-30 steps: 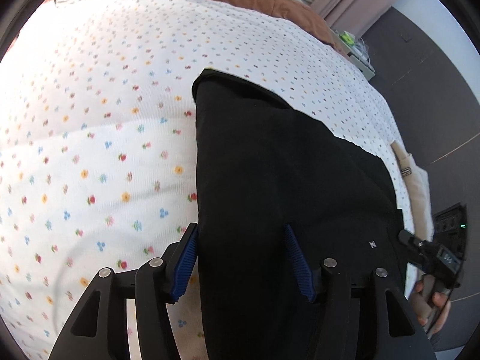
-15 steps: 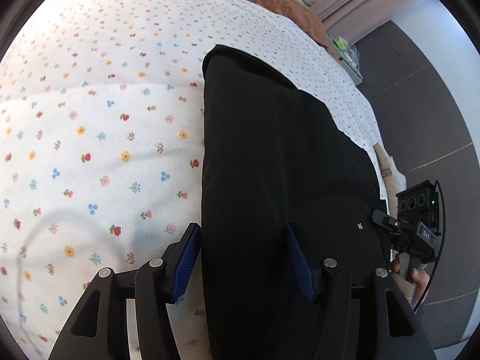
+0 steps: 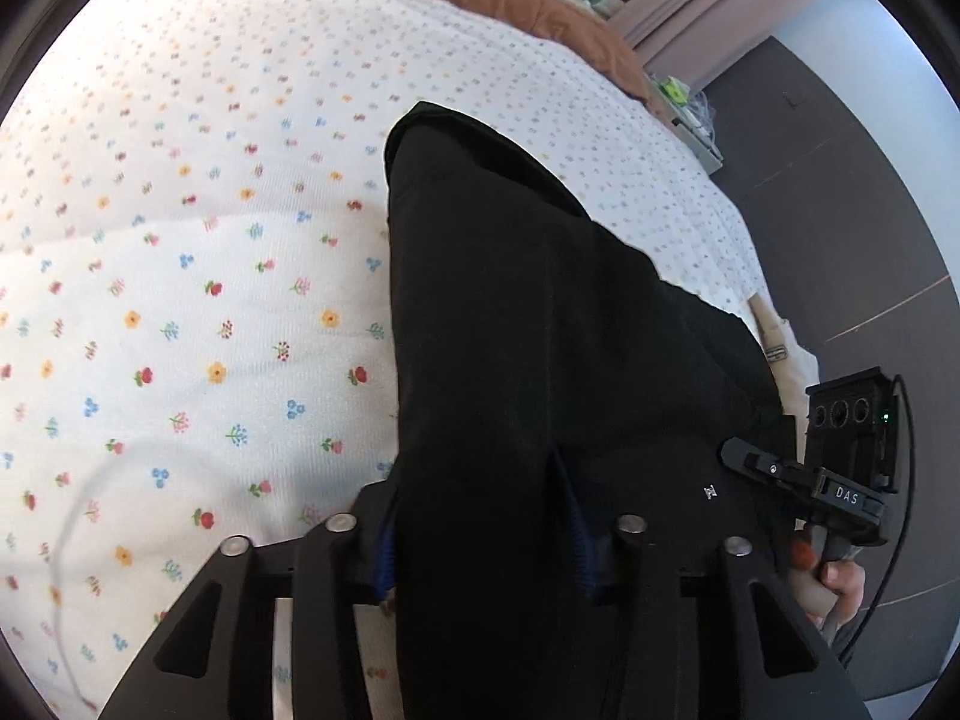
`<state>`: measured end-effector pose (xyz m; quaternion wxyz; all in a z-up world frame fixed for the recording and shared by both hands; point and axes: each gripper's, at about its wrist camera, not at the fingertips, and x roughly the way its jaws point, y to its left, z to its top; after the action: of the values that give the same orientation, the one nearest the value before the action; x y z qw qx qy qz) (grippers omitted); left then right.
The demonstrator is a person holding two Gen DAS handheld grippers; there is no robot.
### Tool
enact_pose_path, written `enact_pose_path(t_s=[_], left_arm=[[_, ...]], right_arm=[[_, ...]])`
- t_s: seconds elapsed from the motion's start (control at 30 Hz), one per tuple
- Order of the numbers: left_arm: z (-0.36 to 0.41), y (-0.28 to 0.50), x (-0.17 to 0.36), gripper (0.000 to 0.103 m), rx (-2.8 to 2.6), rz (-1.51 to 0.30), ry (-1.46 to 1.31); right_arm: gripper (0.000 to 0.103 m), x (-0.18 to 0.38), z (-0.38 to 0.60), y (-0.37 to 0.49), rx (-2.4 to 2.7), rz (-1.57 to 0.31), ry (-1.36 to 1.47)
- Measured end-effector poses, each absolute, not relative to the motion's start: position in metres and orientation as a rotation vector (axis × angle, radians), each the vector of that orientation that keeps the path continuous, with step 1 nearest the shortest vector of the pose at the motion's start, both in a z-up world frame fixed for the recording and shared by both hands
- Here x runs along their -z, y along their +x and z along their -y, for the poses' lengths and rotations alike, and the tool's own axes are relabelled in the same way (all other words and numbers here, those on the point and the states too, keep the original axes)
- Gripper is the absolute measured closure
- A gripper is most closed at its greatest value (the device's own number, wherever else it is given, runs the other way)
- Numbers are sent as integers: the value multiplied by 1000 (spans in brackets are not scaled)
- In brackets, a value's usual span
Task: Fold large clothes
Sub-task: 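Lift the folded black shirt with both tools and carry it toward the beige stack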
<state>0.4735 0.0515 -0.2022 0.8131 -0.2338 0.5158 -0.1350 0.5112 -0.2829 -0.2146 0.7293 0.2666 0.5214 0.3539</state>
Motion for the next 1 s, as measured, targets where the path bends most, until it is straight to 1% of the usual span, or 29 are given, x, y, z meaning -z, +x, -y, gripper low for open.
enact_pose_path(t_s=[0.07, 0.2, 0.63, 0.73, 1.0], left_arm=[[-52, 468, 193, 65, 297, -1085, -499], [-50, 455, 169, 68, 306, -1039, -479], [-36, 407, 82, 69, 371, -870, -474], [-26, 393, 62, 69, 389, -833, -476], [21, 386, 16, 69, 503, -782, -455]], right_arm=[[82, 200, 280, 507, -777, -1126, 553], [84, 174, 276, 496, -765, -1081, 500], [84, 81, 301, 440, -739, -863, 442], [85, 56, 309, 429, -722, -815, 406], [84, -6, 359, 402, -623, -698, 348]])
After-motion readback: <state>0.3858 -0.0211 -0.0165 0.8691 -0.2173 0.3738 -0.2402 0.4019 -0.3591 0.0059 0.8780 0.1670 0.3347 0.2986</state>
